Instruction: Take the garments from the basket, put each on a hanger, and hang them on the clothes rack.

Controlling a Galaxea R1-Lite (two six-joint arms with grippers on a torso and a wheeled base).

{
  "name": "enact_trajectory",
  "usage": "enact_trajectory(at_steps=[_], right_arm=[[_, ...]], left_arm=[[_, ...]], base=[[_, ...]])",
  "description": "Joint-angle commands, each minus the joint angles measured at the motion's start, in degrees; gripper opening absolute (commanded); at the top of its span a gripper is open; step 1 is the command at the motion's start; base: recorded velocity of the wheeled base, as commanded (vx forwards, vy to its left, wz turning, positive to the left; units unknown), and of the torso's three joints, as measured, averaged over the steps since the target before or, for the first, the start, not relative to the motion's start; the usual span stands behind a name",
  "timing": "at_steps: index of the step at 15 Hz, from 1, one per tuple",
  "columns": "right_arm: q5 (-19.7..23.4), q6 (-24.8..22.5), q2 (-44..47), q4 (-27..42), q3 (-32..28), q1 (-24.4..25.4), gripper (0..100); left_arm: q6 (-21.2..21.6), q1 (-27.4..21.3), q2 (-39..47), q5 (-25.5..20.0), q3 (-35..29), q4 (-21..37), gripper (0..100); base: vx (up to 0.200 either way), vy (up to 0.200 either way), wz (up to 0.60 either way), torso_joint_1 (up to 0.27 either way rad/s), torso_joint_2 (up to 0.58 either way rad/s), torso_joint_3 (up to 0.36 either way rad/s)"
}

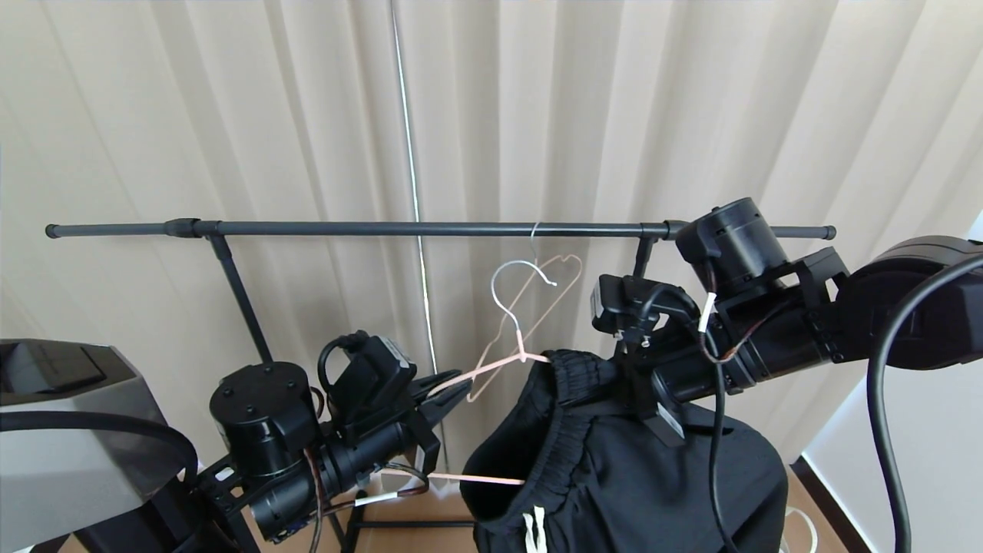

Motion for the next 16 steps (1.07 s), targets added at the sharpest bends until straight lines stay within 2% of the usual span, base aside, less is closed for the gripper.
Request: enact_trajectory(at_steps=[1,8,12,14,16], right_arm=[[0.0,0.0,-0.6,0.0,0.0,0.1,0],[0.0,0.0,-1.4,0.1,0.3,0.0,0],[-0.1,0.2,-1.9,-0.1,-0.1,-0.4,0],[-0.5,0.2,-1.9,-0.1,-0.1,-1.1,0],[-1.6,0.2,-2.3,-0.1,0.1,-1.6,0]], left_arm=[[-0.1,0.0,0.0,-0.1,0.0,0.0,100],[-0.4,3.5,-5.3,-0.3,4.5,0.0,100],[-3.0,8.0,-10.6,-4.1,8.0,0.0,100],[-3.3,8.8,-11.7,-4.1,9.2,0.0,100],[-6.2,9.9,-13.9,-4.1,10.4,0.0,100]], base=[[0.000,0.000,0.00,0.000,0.00,0.000],[0.000,0.000,0.00,0.000,0.00,0.000],[0.000,0.000,0.00,0.000,0.00,0.000],[0.000,0.000,0.00,0.000,0.00,0.000],[0.000,0.000,0.00,0.000,0.00,0.000]])
